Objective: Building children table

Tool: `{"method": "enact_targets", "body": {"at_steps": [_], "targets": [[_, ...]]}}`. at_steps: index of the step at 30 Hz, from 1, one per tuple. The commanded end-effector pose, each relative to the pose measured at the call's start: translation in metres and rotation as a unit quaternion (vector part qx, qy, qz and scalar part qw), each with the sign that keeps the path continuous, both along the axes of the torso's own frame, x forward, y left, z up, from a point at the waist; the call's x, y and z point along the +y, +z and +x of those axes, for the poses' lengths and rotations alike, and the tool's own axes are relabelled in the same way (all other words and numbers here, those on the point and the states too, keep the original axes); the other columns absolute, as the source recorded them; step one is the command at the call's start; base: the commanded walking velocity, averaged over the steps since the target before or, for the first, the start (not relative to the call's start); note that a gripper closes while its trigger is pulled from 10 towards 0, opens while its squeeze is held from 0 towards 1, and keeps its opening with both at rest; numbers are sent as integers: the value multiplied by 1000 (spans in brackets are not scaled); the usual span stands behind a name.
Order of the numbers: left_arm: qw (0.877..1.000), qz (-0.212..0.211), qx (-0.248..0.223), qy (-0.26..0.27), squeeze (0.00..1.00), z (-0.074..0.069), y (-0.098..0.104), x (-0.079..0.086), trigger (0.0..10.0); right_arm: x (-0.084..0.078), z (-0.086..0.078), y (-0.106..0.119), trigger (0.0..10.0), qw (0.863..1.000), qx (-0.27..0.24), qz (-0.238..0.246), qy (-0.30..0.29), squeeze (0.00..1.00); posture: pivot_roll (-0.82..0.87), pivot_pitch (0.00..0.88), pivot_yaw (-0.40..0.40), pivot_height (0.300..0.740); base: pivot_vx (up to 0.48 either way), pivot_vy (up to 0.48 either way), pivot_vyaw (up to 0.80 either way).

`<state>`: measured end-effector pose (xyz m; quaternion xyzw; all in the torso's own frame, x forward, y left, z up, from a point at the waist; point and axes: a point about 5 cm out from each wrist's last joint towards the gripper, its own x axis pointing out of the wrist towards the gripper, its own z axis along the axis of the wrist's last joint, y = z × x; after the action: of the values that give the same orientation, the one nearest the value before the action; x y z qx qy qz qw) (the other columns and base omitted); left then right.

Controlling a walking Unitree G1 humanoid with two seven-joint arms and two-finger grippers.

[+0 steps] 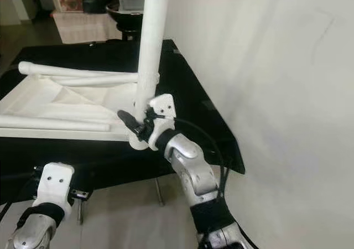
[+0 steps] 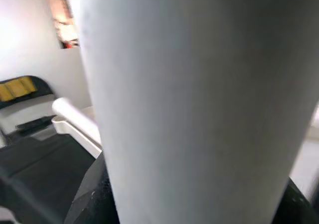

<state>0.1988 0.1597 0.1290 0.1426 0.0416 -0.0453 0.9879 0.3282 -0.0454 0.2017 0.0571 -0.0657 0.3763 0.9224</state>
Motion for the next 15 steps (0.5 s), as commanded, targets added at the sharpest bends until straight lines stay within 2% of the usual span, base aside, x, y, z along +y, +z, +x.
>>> {"method": "enact_targets", "body": {"at_steps": [1, 2, 3, 5, 6, 8, 10, 13, 14, 15], "targets": [[998, 44, -9, -39, 0, -8, 3, -7, 10000, -1, 5, -1, 10000, 1000, 5, 23, 18, 0, -25, 209, -31, 740, 0, 0, 0], [998, 44, -9, -39, 0, -8, 3, -7, 10000, -1, 5, -1, 10000, 1000, 5, 23, 18, 0, -25, 209, -31, 740, 0, 0, 0], [996, 62, -13, -55, 0, -13, 5, -10, 10000, 0, 5, -1, 10000, 999, 6, 30, 36, 0, -21, 215, -31, 740, 0, 0, 0], [995, 63, -18, -71, 0, -22, 8, -15, 10000, 5, 2, 4, 10000, 995, -5, 37, 93, 0, -7, 250, -32, 740, 0, 0, 0], [995, 63, -18, -71, 0, -22, 8, -15, 10000, 5, 2, 4, 10000, 995, -5, 37, 93, 0, -7, 250, -32, 740, 0, 0, 0], [994, 61, -29, -88, 0, -32, 14, -21, 10000, 10, -4, 14, 10000, 985, -31, 40, 162, 0, 5, 286, -36, 740, 0, 0, 0], [993, 60, -32, -95, 0, -36, 17, -24, 10000, 11, -6, 18, 10000, 981, -39, 41, 183, 0, 9, 299, -38, 740, 0, 0, 0], [990, 45, -41, -126, 0, -45, 27, -30, 10000, 13, 2, 37, 10000, 964, -74, 31, 254, 0, 36, 354, -42, 740, 0, 0, 0], [990, 45, -41, -126, 0, -45, 27, -30, 10000, 13, 2, 37, 10000, 964, -74, 31, 254, 0, 36, 354, -42, 740, 0, 0, 0], [990, 43, -42, -130, 0, -51, 30, -33, 10000, 11, 9, 45, 10000, 960, -86, 25, 265, 0, 41, 371, -42, 740, 0, 0, 0]]}}
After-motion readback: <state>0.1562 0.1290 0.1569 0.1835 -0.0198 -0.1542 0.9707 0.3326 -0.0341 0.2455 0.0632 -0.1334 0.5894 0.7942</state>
